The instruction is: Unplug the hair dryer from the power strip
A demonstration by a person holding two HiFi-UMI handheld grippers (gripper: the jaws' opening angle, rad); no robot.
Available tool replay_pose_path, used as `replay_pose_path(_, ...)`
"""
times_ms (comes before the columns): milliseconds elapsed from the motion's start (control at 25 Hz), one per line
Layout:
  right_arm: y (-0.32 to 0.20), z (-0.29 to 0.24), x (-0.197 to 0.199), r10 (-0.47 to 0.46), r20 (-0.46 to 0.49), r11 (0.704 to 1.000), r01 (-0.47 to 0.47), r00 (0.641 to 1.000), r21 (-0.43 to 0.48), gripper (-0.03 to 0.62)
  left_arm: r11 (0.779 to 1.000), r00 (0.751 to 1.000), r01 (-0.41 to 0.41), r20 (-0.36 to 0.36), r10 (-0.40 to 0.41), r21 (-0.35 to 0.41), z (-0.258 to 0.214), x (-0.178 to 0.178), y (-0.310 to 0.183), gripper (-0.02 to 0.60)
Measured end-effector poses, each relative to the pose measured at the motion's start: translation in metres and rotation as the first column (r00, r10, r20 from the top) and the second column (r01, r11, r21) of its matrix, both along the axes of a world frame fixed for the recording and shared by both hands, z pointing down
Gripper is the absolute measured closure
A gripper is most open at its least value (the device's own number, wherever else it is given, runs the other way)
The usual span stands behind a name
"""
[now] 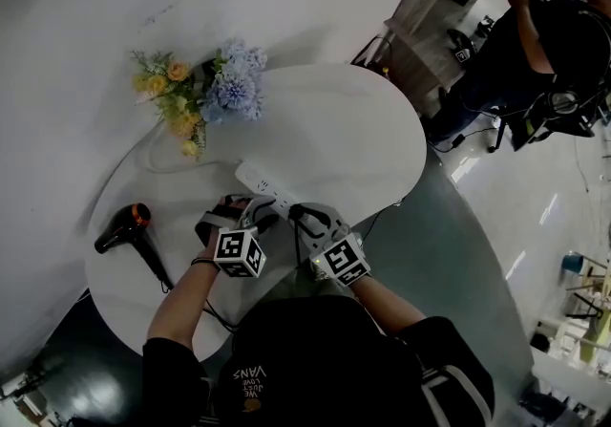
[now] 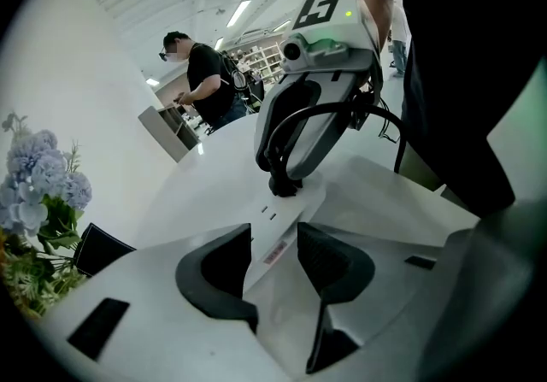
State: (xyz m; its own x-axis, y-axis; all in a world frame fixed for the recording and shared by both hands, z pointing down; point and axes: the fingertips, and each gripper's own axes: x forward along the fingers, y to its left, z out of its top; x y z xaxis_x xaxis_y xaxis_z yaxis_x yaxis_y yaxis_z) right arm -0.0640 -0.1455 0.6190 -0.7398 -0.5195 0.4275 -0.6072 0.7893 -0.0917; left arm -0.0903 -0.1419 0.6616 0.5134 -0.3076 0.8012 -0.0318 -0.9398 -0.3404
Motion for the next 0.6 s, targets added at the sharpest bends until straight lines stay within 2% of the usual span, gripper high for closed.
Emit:
replay_pose_path(200, -0.0024, 0.0046, -0.0026, -0.007, -0.013, 1.0, 0.007, 1.0, -0.005, 0.496, 1.0, 1.0, -0.019, 0.022, 0.019, 0.004, 0.0063, -0.0013, -0.001, 0.408)
replay_pose_path(600, -0.003, 0.0058, -0.0004, -0.002, -0.028, 1.0, 0.002, 1.0, -0.005, 0.516, 0.991, 0.988, -0.109, 0.117, 0.099, 0.082, 0.0024, 0.0001, -0.003, 0.433)
